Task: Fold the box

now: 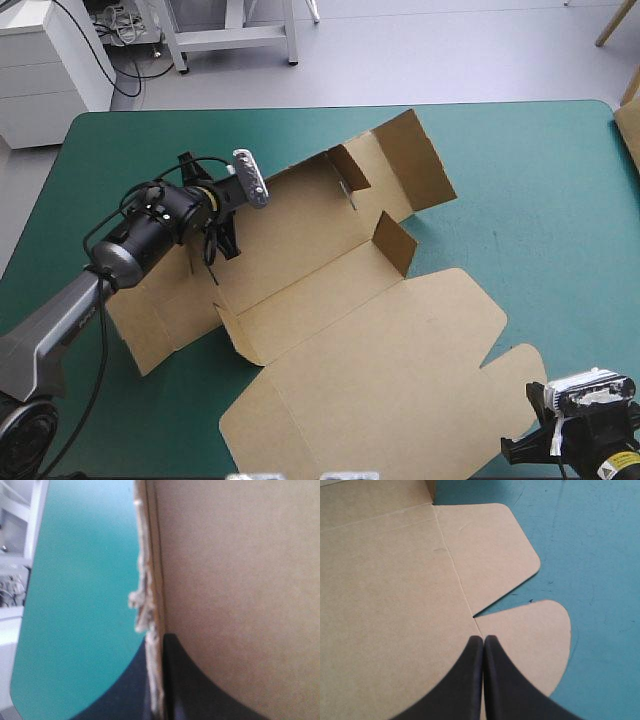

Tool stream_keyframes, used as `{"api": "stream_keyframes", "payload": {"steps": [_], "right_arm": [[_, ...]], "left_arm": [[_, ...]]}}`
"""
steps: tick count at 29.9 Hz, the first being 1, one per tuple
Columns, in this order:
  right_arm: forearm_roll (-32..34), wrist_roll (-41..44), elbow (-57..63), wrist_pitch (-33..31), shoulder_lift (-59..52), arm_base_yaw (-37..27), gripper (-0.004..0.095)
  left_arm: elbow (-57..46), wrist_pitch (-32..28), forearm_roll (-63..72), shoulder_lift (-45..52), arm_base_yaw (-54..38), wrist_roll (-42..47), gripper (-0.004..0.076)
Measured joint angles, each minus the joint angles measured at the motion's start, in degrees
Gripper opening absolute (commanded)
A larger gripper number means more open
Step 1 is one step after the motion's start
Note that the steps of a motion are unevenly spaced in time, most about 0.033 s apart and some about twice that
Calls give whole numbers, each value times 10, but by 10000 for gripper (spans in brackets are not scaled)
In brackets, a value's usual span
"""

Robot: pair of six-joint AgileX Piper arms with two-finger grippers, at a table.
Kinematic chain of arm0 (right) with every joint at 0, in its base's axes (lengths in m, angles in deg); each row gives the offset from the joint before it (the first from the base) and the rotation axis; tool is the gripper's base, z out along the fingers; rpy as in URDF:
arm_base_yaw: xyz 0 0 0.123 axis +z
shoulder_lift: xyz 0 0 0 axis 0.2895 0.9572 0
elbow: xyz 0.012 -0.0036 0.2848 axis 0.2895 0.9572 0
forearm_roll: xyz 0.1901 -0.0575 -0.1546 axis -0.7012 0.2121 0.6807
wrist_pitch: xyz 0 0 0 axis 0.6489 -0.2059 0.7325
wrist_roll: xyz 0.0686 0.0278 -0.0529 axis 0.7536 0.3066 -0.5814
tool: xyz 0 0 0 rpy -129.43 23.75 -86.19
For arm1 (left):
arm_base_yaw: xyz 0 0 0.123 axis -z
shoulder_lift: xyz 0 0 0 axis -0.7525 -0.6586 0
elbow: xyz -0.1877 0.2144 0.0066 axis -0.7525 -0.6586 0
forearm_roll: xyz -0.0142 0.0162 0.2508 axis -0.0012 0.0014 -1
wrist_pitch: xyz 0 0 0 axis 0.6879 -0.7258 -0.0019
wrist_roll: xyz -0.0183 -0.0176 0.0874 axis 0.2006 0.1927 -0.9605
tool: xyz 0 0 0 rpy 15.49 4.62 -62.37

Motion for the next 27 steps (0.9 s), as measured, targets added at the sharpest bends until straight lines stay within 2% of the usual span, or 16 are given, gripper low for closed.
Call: {"api": "stream_keyframes", "payload": {"steps": [13, 21, 24, 27], "right_arm": [[0, 0, 0, 0, 0, 0, -21], [0, 0, 0, 0, 0, 0, -21], [0, 0, 0, 0, 0, 0, -21], [0, 0, 0, 0, 0, 0, -21]], "left_arm": [[1, -98, -179, -9, 165, 60, -8], [3, -126, -219, -9, 209, 80, -8], [3, -126, -279, -10, 222, 136, -8], [3, -124, -373, -21, 237, 238, -8]]}}
